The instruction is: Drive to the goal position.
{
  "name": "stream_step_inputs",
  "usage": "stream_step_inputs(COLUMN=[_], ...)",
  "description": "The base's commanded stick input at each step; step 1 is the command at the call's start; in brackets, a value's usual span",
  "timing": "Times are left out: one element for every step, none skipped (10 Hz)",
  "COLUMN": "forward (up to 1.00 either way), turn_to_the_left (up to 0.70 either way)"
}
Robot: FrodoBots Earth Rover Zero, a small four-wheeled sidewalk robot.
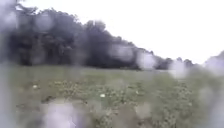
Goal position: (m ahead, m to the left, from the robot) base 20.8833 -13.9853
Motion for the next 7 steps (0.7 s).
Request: stream_step_inputs(forward=[0.85, 0.85, 0.85, 0.85, 0.85, 0.85, 0.85], turn_to_the_left=[0.00, 0.00, 0.00, 0.00, 0.00, 0.00, 0.00])
